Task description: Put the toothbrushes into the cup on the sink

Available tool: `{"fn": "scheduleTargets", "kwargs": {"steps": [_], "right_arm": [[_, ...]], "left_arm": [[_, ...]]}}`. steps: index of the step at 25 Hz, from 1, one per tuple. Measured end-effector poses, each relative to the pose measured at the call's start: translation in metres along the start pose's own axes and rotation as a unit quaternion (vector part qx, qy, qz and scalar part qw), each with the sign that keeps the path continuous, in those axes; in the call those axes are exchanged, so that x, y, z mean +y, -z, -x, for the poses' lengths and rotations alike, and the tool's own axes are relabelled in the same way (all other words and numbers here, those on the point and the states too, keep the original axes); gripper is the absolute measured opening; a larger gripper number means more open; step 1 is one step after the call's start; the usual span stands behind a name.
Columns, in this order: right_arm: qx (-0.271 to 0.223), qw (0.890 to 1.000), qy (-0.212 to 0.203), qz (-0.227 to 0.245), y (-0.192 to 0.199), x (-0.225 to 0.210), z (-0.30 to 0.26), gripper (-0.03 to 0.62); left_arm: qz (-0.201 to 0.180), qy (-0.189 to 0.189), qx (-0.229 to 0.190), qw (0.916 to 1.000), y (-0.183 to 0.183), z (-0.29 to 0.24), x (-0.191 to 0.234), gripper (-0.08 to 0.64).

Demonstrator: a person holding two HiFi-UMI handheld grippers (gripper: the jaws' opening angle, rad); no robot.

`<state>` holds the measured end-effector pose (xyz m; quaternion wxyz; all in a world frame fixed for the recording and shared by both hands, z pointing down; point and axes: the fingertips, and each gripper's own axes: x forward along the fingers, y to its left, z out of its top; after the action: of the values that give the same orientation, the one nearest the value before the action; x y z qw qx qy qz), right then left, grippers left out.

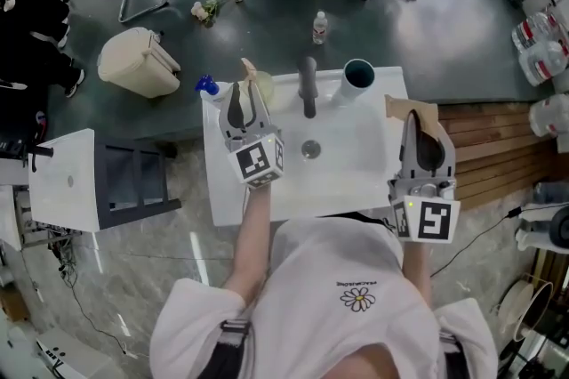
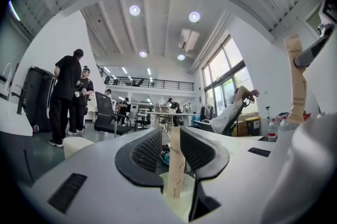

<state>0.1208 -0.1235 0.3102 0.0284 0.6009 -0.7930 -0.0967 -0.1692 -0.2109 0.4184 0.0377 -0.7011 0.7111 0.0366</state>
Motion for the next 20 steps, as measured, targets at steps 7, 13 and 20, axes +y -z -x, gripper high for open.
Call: {"fn": "scheduleTargets", "kwargs": {"steps": [7, 13, 20], "right_arm": [[-0.012, 1.000, -0.013, -0.003, -0.008, 0.006, -0.003, 0.026], [-0.026, 0.999, -0.025, -0.010, -0.015, 0.010, -0.009, 0.026], [-0.042, 0.998, -0.043, -0.031, -0.016, 0.013, -0.020, 0.026]], "left_arm": [[-0.010, -0.014, -0.060, 0.9981, -0.063, 0.008, 0.009, 0.098], [-0.039, -0.021, -0.104, 0.9935, -0.137, 0.027, 0.007, 0.098], [-0.040, -0.003, -0.134, 0.9901, -0.198, 0.061, -0.018, 0.076]]}}
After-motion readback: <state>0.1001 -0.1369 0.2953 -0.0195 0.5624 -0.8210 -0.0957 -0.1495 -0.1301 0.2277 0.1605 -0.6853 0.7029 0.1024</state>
